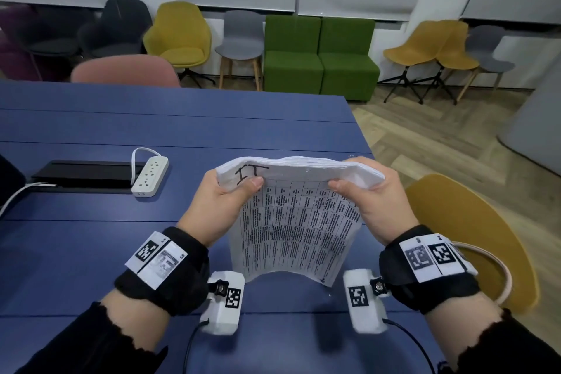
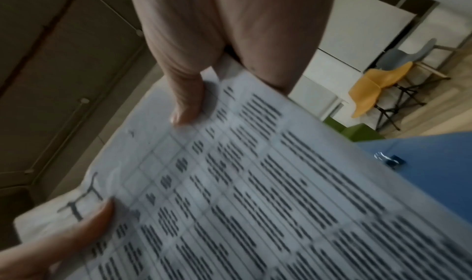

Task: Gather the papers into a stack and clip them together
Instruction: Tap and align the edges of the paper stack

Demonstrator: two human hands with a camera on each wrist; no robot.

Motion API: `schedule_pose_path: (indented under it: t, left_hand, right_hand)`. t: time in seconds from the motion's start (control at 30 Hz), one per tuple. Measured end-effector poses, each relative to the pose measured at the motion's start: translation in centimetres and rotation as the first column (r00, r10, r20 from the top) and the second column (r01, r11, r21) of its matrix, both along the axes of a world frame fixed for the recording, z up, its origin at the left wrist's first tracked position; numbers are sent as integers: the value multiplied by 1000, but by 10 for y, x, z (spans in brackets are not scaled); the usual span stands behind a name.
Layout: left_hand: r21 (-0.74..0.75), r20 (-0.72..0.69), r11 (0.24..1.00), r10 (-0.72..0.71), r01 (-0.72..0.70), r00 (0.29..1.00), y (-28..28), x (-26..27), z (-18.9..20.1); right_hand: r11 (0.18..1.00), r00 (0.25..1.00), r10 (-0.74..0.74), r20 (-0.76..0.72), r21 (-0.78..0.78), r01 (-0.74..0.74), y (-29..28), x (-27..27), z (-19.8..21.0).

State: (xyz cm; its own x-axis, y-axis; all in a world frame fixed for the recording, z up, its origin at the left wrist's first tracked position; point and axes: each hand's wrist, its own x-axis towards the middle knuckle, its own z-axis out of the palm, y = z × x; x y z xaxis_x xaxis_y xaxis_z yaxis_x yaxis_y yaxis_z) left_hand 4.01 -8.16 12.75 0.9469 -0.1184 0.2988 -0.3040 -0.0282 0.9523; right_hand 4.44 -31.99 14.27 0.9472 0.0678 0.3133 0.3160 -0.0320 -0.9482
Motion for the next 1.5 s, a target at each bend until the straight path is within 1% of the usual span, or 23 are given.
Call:
schedule_pose_path:
  t: [0.17, 0.27, 0.37, 0.47, 0.53, 0.6, 0.7, 0.83, 0.93, 1.1, 1.2, 1.3, 1.4, 1.47, 1.5]
  left_hand:
    - [3, -61, 998, -66, 66, 996, 2, -1, -5]
    - [-13, -100, 998, -55, 54, 994, 1, 1, -5]
    - [40, -85, 999, -12, 16, 996, -4, 1, -5]
    - [64, -38, 997, 41, -38, 998, -7, -3, 0]
    - [75, -22, 996, 49, -47, 999, -8, -6, 0]
    - [104, -67, 994, 50, -43, 996, -9, -9, -7]
    - [151, -116, 987, 78, -60, 990, -10, -10, -16]
    - [141, -115, 987, 90, -74, 989, -9, -11, -16]
    - [159, -134, 985, 82, -60, 988, -9, -12, -20]
    - [150, -229, 988, 72, -38, 971, -5, -5, -27]
    - [111, -271, 990, 118, -90, 955, -7, 2, -31]
    - [82, -268, 989, 140, -122, 953, -10, 4, -30]
    - [75, -201, 987, 154, -142, 967, -13, 1, -26]
    - [83, -181, 985, 166, -153, 969, -14, -2, -29]
    - [101, -187, 984, 167, -150, 968, -15, -4, -33]
  right_hand:
    - [1000, 1000, -13, -23, -14, 13, -2, 2, -5]
    - [1000, 1000, -7, -23, -23, 6, -4, 4, -8]
    - [999, 999, 5, -42, -53, -7, -2, 4, -7]
    - [998, 1000, -4, 4, -57, 4, -2, 2, -1]
    - [998, 999, -33, 24, -54, 34, 0, -1, -3]
    - [997, 999, -52, 4, -55, 52, 1, -2, -10]
    - [996, 999, -35, -1, -87, 34, 2, -2, -11]
    - [997, 1000, -23, 15, -78, 24, 1, -1, -9]
    - [997, 999, -43, 1, -68, 43, 0, -1, -16]
    - [995, 997, -58, -54, -80, 54, 2, 3, -23]
    - [993, 994, -80, -78, -92, 72, 9, 9, -25]
    - [993, 994, -81, -73, -95, 74, 12, 12, -23]
    - [994, 996, -79, -38, -77, 76, 11, 11, -19]
    - [994, 995, -92, -27, -68, 90, 10, 10, -22]
    - [993, 993, -105, -47, -60, 102, 10, 8, -26]
